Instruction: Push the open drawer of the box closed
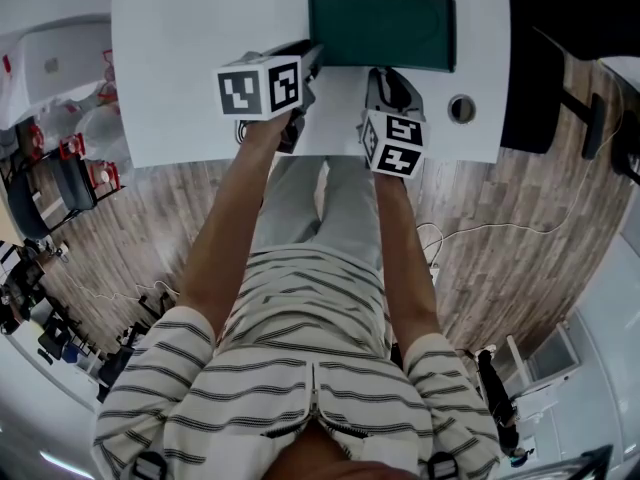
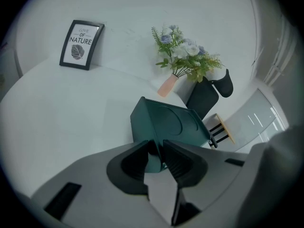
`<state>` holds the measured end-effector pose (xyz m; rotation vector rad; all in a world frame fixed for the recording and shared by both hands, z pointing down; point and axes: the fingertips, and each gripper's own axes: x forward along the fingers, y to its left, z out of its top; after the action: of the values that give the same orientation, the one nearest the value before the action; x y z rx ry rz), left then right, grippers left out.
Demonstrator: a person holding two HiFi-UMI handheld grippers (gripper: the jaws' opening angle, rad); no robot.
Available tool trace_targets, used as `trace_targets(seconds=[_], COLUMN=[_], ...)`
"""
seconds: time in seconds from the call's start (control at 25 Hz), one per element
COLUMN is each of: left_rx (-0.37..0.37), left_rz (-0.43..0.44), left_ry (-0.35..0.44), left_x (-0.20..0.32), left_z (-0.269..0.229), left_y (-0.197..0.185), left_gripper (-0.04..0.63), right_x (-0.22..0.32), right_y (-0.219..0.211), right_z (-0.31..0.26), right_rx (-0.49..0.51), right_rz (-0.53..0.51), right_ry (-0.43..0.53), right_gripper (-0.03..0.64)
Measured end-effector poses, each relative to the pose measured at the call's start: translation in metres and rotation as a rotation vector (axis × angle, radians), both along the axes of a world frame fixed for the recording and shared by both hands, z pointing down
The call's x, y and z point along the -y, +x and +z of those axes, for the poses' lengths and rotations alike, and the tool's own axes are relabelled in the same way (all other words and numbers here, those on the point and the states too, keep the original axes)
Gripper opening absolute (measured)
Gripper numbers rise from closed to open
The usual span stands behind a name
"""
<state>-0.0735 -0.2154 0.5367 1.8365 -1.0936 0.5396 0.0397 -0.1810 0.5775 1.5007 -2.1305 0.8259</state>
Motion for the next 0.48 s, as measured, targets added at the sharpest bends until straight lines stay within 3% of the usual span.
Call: trace_targets(seconds=[0.2, 0.48], left_rx=[-0.017, 0.016], left_rz=[0.005, 0.013], left_ry=[-0.003, -0.001], left_x=[0.002, -0.004], left_z=[-0.001, -0.005], left_y=[0.001, -0.002], left_gripper=[0.104, 0.094], right_x=[-0.002, -0.005], right_y=[-0.002, 0.007], right_z=[-0.003, -0.024], right_rx=[0.017, 0.016], right_rz=[-0.024, -0.021], right_ry=[-0.005, 0.025], right_gripper=[0.127, 0.130])
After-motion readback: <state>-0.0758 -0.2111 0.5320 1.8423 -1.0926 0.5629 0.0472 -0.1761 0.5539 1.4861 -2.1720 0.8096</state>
